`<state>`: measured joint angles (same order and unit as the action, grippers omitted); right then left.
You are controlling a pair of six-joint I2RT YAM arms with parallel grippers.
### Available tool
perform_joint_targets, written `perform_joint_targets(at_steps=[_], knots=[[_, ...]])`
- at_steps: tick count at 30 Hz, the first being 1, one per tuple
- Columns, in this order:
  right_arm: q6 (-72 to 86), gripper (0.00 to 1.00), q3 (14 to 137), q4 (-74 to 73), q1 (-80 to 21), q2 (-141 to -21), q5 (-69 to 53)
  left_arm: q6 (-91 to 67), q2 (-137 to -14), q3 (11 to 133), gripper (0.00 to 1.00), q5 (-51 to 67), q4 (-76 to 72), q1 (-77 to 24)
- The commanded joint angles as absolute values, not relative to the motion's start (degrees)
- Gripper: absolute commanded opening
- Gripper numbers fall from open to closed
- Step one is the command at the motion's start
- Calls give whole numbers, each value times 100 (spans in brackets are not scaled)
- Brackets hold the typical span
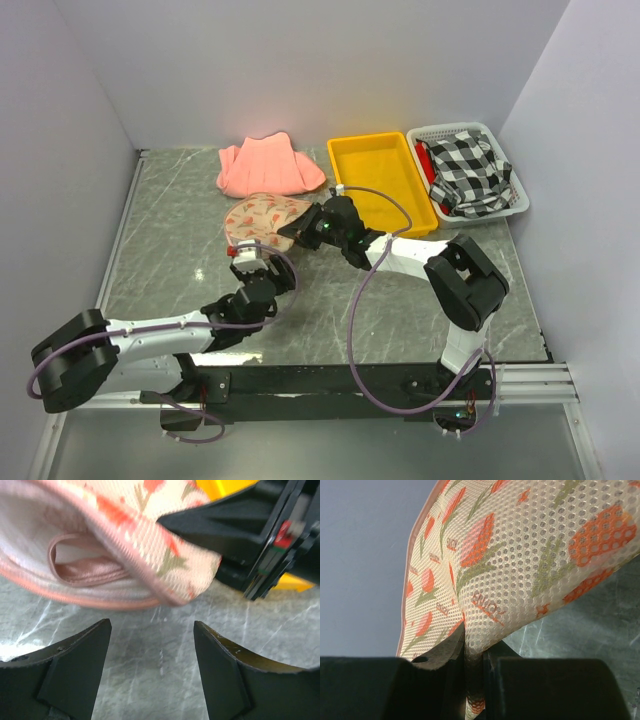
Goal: Place the bra in the laundry bag and zip it closed
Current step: Zip the zipper on the laundry bag.
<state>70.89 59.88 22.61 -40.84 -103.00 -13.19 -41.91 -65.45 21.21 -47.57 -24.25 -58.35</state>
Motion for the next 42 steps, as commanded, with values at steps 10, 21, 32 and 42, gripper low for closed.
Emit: perform_joint_targets(at_steps=[10,21,32,42], knots=[[7058,0,6056,2496,-4069,-9923,-1362,-4245,-7163,2716,69,-4878,-3059,-5889],[7040,0,6012,2558,-4096,-9905,-1433,-4228,-7286,2821,41,-5098,-3041,-5880],[6996,0,5854,2531,-4087,-9756,-1441,-4307,-7260,2892,1,-5010,-2883,-5678],[6970,0,5871,2479,-4087,-9721,-1406,-4368,-6593,2620,1,-5150,-2409,-5537]])
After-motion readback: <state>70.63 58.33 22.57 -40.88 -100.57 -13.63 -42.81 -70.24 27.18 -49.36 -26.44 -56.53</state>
